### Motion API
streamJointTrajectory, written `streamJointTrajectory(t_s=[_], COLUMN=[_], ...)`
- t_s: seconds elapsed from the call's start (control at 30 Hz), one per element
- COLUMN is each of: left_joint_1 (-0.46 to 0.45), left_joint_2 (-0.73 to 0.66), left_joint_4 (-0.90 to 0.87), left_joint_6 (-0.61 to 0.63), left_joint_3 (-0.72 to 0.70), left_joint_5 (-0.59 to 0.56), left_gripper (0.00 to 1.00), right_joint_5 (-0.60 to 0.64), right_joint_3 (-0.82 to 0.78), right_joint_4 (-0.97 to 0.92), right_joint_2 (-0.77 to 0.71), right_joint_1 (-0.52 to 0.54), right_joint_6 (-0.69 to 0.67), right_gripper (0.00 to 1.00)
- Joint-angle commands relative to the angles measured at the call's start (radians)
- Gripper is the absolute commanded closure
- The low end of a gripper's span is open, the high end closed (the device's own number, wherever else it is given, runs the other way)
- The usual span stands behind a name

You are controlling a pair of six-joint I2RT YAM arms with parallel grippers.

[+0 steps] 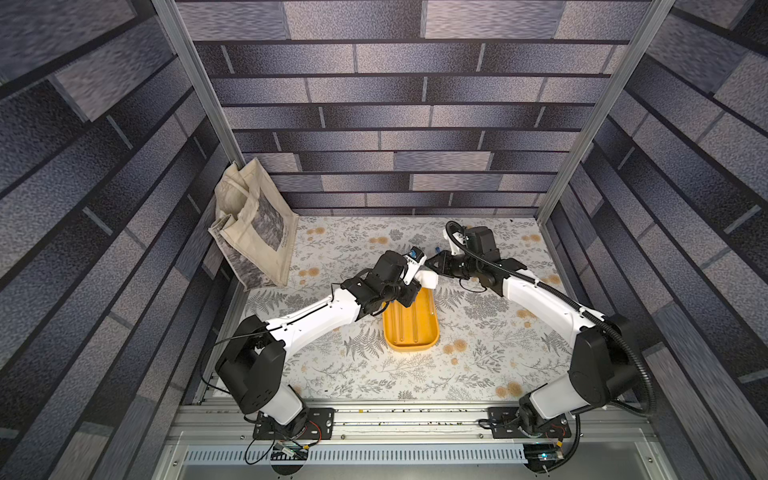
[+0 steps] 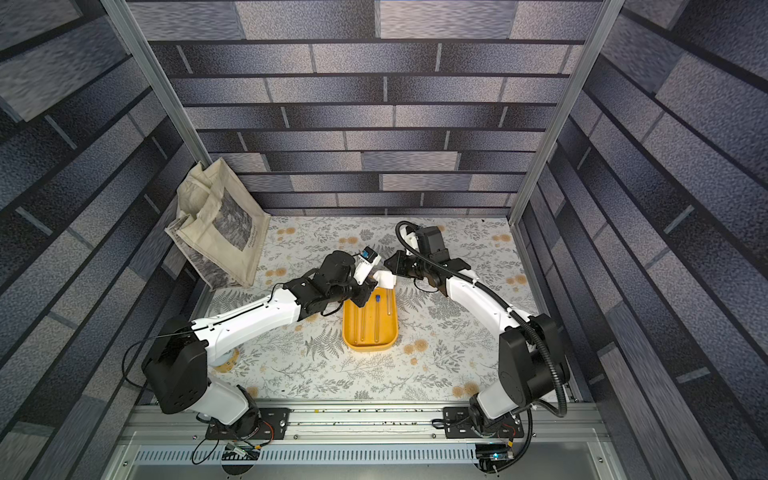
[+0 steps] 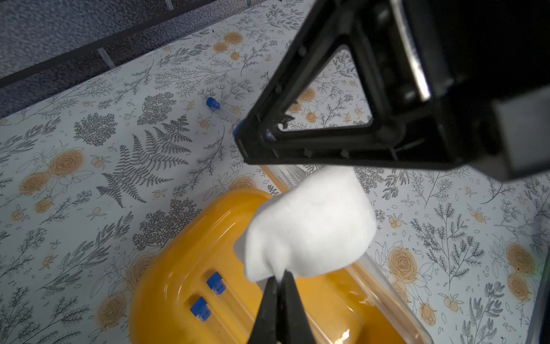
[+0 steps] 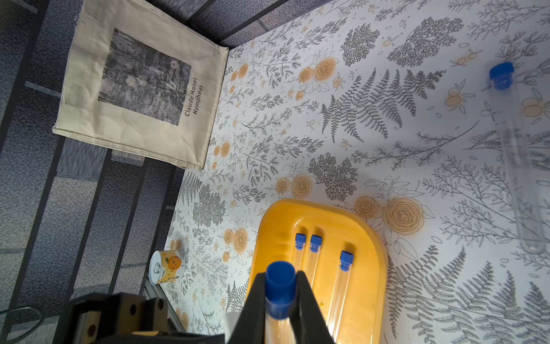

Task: Wipe the exteriors of test tubes
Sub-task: Wipe the dirt from the test tube.

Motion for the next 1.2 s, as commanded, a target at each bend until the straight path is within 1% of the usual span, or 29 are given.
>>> streamJointTrajectory(t_s=[0.0, 0.1, 0.2, 0.47, 0.6, 0.7, 1.0, 1.17], left_joint_1=[-0.031, -0.054, -0.054, 0.000, 0.009, 0.002, -0.064, -0.072], left_joint_2=[-0.035, -0.052, -0.046, 0.025, 0.033, 0.023, -0.040, -0.058], left_joint_4=[-0.030, -0.024, 0.001, -0.119, -0.137, -0.115, -0.034, -0.025], left_joint_6=[-0.029, -0.070, -0.084, -0.055, -0.048, -0.059, -0.127, -0.125], left_joint_3=[-0.042, -0.071, -0.076, 0.086, 0.113, 0.083, -0.065, -0.078], left_joint_5=[0.015, 0.011, 0.016, 0.064, 0.077, 0.087, 0.070, 0.054], left_gripper=[0.98, 0.98, 0.98, 0.98, 0.98, 0.98, 0.98, 0.98], right_joint_5=[-0.008, -0.012, -0.011, -0.003, -0.010, -0.010, -0.011, -0.009], right_joint_3=[-0.001, -0.005, -0.013, -0.027, -0.026, -0.019, -0.004, -0.009], right_joint_4=[-0.025, -0.023, -0.019, -0.011, 0.001, -0.002, -0.021, -0.016], right_joint_2=[-0.033, -0.033, -0.039, -0.050, -0.042, -0.040, -0.036, -0.036], right_joint_1=[-0.006, -0.007, -0.006, -0.007, -0.006, -0.006, -0.007, -0.008], right_joint_6=[-0.013, -0.008, -0.008, -0.002, 0.009, 0.009, -0.007, -0.006], right_gripper=[0.84, 0.84, 0.84, 0.84, 0.84, 0.84, 0.84, 0.84])
